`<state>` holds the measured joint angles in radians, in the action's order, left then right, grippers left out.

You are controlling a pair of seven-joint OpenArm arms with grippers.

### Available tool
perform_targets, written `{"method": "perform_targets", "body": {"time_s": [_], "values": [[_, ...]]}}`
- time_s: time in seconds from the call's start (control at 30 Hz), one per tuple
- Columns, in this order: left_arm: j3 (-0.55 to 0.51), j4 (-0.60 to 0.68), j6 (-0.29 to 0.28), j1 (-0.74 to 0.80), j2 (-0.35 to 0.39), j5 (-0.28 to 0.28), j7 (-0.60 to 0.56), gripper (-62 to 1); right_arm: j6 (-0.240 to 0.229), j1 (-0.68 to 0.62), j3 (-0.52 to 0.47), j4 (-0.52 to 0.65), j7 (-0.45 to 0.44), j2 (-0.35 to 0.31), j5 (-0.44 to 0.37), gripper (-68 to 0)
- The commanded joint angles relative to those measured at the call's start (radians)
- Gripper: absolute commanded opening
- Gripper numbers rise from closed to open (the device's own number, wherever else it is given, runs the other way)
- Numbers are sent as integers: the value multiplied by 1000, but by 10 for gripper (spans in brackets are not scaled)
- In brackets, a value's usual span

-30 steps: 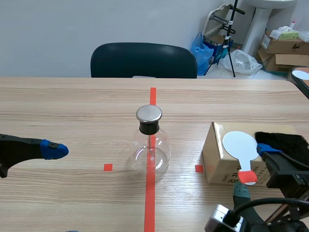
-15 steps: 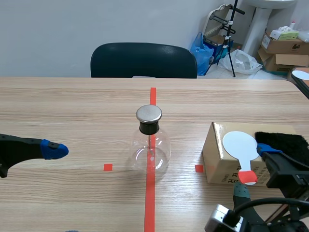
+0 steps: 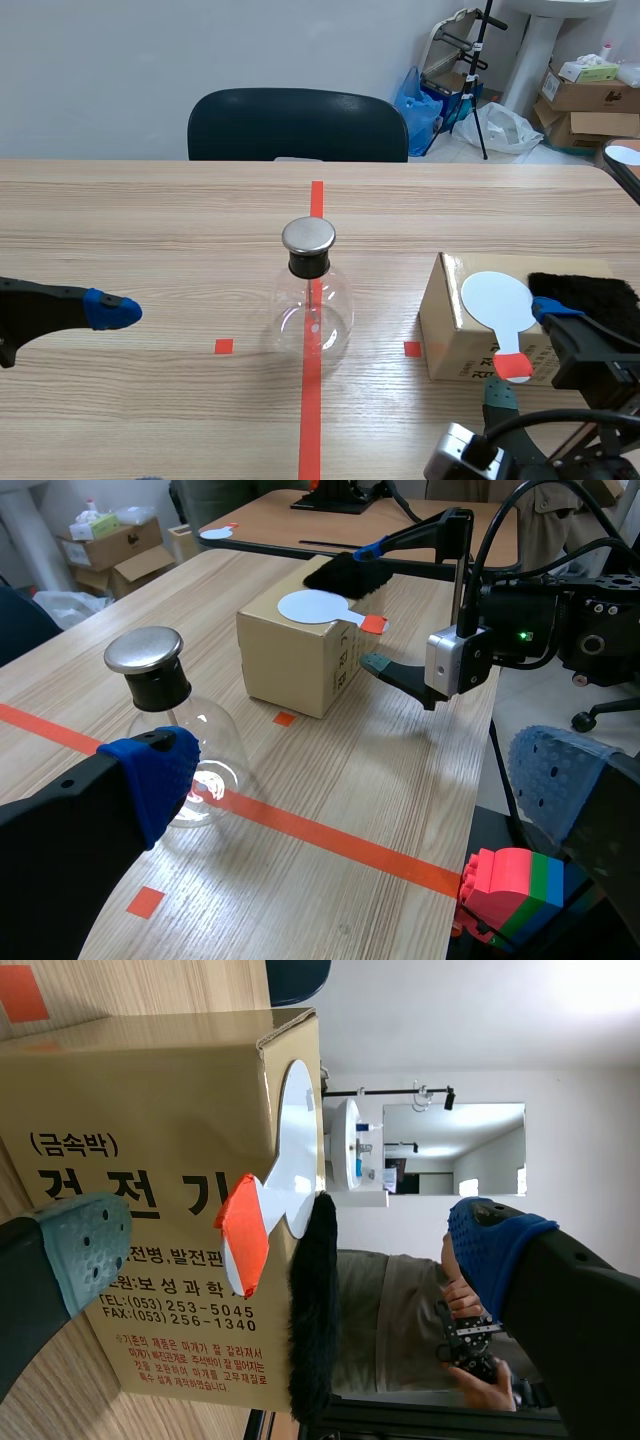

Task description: Do the electroscope experiment

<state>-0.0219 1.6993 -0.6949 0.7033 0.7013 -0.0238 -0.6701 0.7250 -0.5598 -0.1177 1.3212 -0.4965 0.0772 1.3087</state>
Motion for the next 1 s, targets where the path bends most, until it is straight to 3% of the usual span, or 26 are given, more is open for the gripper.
{"method": "perform_targets", "body": {"time_s": [0.0, 0.43, 0.7, 0.8, 0.97], "values": [[6, 4, -1, -6, -5, -9, -14, 14, 58, 9, -8, 13, 4, -5, -11, 4], [6, 4, -1, -6, -5, -10, -14, 14, 58, -1, -6, 13, 4, -2, 3, 4], [6, 4, -1, -8, -5, -10, -14, 14, 58, -165, 19, 62, 3, 7, -11, 4], [6, 4, -1, -8, -5, -10, -14, 14, 58, -265, 35, 116, -23, 6, -93, 4], [6, 4, -1, -8, -5, -9, -13, 14, 58, -405, 35, 209, -161, -24, -339, 4]]}}
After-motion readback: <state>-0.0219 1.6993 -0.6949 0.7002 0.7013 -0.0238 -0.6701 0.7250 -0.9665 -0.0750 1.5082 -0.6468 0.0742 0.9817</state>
